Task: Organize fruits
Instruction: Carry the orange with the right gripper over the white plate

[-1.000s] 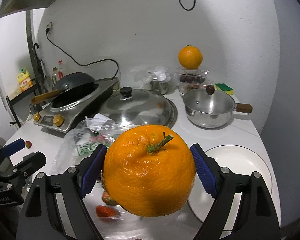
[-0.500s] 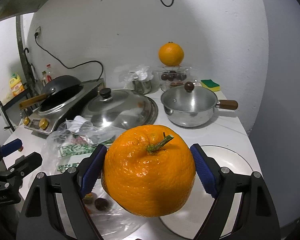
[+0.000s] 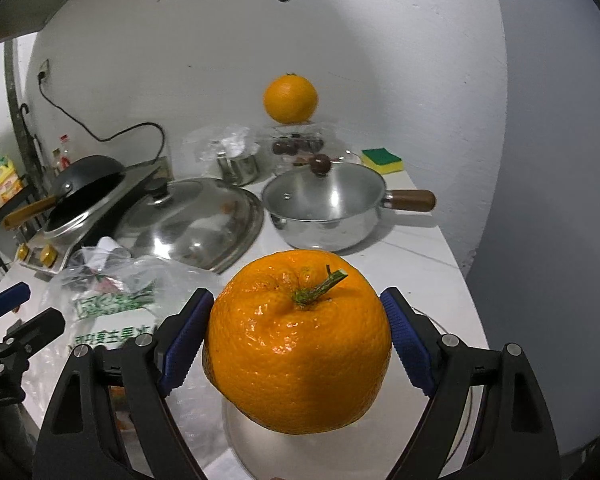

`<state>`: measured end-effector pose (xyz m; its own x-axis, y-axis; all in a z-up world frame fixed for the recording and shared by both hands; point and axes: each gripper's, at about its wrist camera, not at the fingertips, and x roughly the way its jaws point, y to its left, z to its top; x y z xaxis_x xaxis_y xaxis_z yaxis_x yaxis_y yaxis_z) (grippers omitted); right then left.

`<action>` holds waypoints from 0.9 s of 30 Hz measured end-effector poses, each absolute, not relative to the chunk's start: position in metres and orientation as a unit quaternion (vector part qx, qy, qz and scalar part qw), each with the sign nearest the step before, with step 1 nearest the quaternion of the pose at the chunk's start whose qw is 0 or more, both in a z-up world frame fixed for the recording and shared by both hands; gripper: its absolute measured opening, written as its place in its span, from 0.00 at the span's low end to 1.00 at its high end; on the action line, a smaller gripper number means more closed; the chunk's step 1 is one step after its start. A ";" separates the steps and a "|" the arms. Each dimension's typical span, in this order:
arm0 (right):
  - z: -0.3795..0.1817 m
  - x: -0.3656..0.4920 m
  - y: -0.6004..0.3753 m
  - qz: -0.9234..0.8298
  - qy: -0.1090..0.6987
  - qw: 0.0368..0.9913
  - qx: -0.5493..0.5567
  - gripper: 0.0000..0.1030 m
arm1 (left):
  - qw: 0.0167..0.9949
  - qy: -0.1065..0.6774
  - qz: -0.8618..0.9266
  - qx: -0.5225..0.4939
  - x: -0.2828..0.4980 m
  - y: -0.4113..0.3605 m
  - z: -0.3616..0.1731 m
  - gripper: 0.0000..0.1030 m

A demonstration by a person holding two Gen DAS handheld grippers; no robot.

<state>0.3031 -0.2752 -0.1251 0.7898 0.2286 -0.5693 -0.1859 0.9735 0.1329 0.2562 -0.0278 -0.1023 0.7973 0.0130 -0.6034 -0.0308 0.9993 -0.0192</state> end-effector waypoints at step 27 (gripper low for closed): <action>-0.162 0.345 -0.295 0.082 0.359 0.929 0.029 0.85 | 0.938 0.345 0.012 -0.012 0.293 -0.042 -0.126 0.99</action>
<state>0.3451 -0.2951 -0.1618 0.7286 0.1742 -0.6624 -0.1318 0.9847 0.1139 0.2933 -0.0415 -0.1263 0.7613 0.0135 -0.6483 -0.0300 0.9994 -0.0143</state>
